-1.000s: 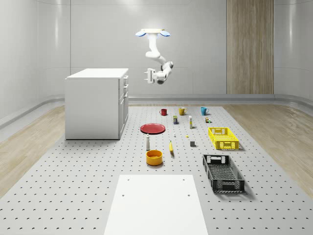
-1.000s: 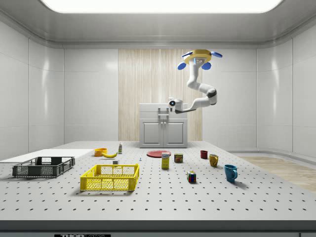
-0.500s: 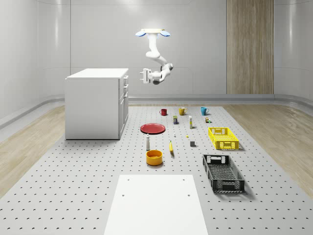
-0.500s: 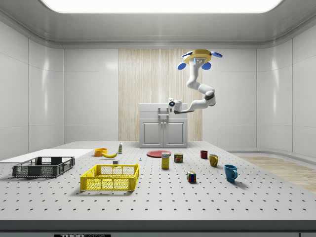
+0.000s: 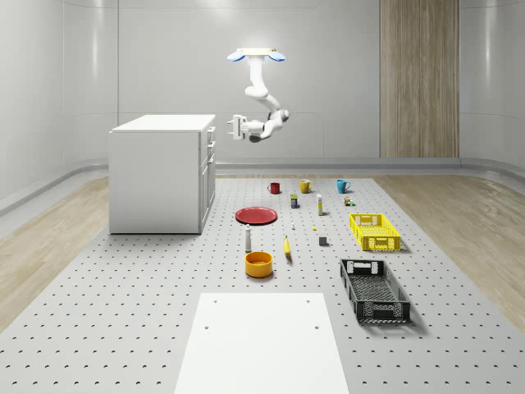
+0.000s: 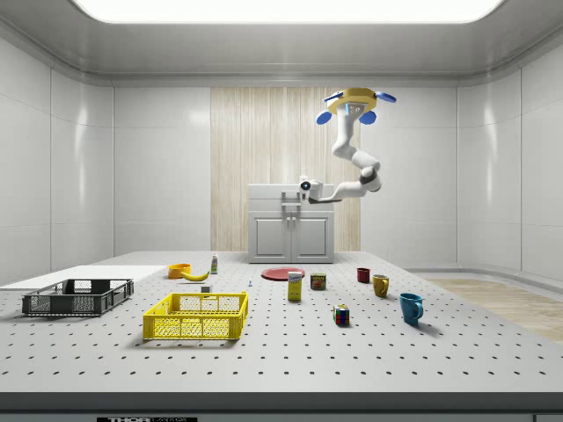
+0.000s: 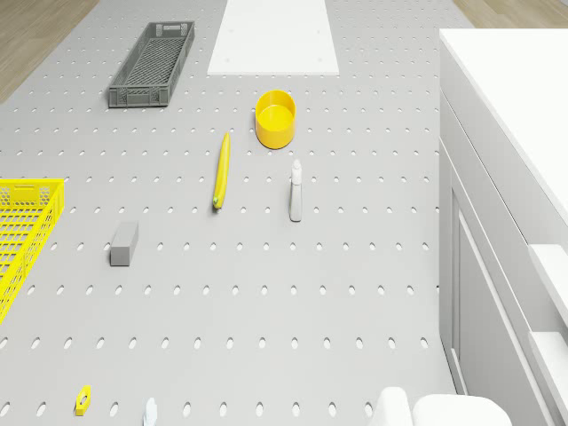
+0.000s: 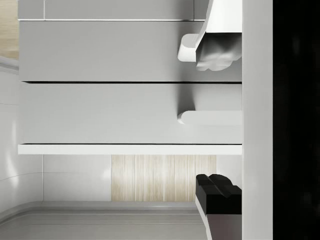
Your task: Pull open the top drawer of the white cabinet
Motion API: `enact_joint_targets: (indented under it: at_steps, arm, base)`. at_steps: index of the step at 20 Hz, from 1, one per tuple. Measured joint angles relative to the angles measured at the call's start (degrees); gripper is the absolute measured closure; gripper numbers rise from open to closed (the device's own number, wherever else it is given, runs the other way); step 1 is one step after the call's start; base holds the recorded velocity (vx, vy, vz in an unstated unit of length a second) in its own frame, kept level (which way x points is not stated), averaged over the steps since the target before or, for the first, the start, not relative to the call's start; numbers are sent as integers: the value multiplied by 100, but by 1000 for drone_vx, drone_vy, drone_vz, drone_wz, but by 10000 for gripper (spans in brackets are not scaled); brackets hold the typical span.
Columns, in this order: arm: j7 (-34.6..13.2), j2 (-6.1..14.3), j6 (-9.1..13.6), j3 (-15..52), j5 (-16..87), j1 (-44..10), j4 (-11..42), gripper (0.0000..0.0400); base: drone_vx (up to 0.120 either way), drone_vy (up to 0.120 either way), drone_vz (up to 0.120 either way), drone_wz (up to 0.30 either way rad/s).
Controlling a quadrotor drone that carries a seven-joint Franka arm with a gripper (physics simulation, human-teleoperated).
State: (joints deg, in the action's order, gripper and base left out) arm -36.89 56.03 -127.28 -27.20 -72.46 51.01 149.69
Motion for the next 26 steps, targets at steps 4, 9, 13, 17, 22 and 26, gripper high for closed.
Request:
enact_joint_targets:
  at_steps: [4,9,13,17,22,26]
  arm:
    - [172,-232,-127,198,-338,79,-72,95]
    - [321,-449,-167,385,-638,72,-146,95]
    - [383,-551,-124,492,-776,-6,-177,95]
    - [430,-635,-69,592,-892,-100,-201,95]
    - [546,-841,-63,773,-1144,-158,-289,95]
    - [650,-1117,72,766,-1241,-223,-465,95]
  base:
    - [0,0,0,0]
    - [0,0,0,0]
    - [0,0,0,0]
    - [0,0,0,0]
    - [0,0,0,0]
    - [0,0,0,0]
